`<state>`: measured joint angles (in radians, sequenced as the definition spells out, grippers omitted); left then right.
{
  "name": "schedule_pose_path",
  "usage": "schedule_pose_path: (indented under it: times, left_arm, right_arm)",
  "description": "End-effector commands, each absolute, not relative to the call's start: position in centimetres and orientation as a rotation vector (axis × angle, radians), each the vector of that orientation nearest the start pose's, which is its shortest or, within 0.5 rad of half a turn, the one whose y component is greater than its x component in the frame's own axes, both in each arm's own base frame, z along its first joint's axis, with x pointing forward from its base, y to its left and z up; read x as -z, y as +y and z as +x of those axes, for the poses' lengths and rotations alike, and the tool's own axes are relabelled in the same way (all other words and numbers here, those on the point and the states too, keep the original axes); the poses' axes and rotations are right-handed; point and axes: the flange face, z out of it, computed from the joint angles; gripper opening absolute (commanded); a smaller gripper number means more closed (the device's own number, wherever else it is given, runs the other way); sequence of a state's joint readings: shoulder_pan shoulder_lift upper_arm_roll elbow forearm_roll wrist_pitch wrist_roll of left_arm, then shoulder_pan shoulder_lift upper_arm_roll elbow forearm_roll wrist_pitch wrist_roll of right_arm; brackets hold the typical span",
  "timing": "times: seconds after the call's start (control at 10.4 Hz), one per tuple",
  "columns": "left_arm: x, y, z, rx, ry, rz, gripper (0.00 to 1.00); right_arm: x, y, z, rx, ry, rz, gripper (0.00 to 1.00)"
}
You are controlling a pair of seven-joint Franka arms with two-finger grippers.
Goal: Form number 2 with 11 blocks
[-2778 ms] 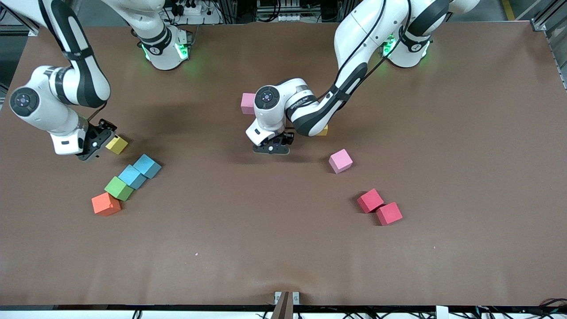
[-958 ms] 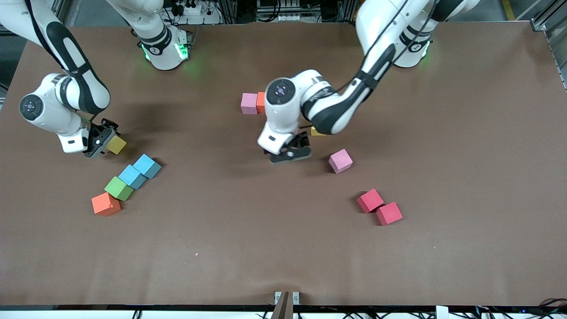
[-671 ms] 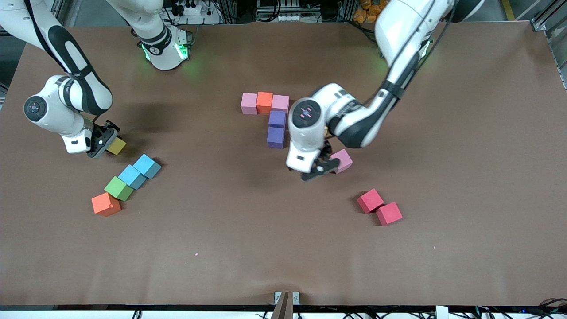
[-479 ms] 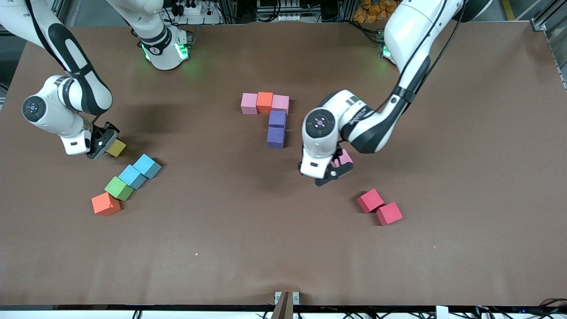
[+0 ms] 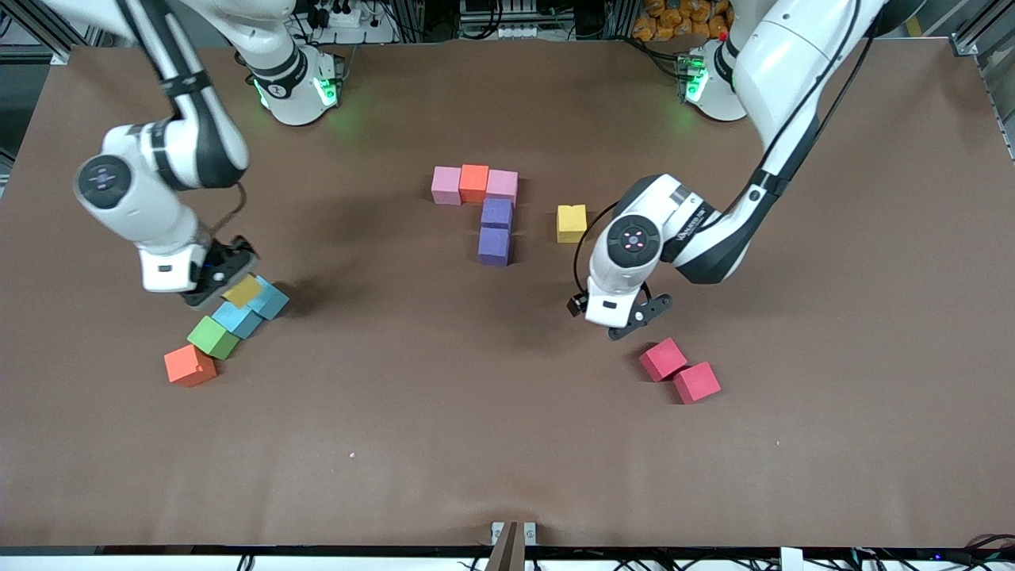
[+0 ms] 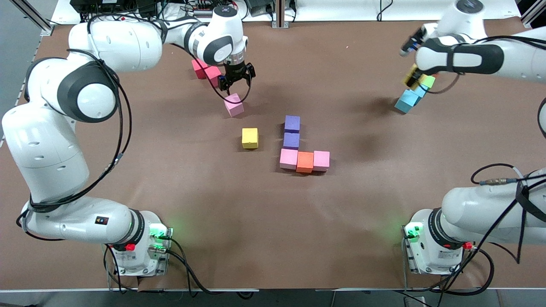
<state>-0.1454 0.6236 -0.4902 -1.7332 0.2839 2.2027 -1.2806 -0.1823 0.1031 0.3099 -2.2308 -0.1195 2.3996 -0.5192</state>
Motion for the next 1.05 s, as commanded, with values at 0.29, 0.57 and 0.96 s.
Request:
schedule_pose_path:
  times: [0.29, 0.57, 0.96]
  left_arm:
    - [-22.5, -35.4, 51.0, -0.125, -0.767, -2.993, 1.0]
    - [-23.1, -34.0, 52.1, -0.11, -0.806, -2.988, 1.0]
    - [-23.6, -32.9, 52.9, -0.099, -0.837, -2.983, 1.0]
  right_arm:
    - [-32.7, 28.0, 54.5, 0.118, -0.265, -3.084, 0.0]
    - [-27.4, 35.9, 51.2, 0.053, -0.281, -3.062, 0.0]
    - [-23.5, 35.6, 47.7, 0.034, -1.206, -2.976, 0.0]
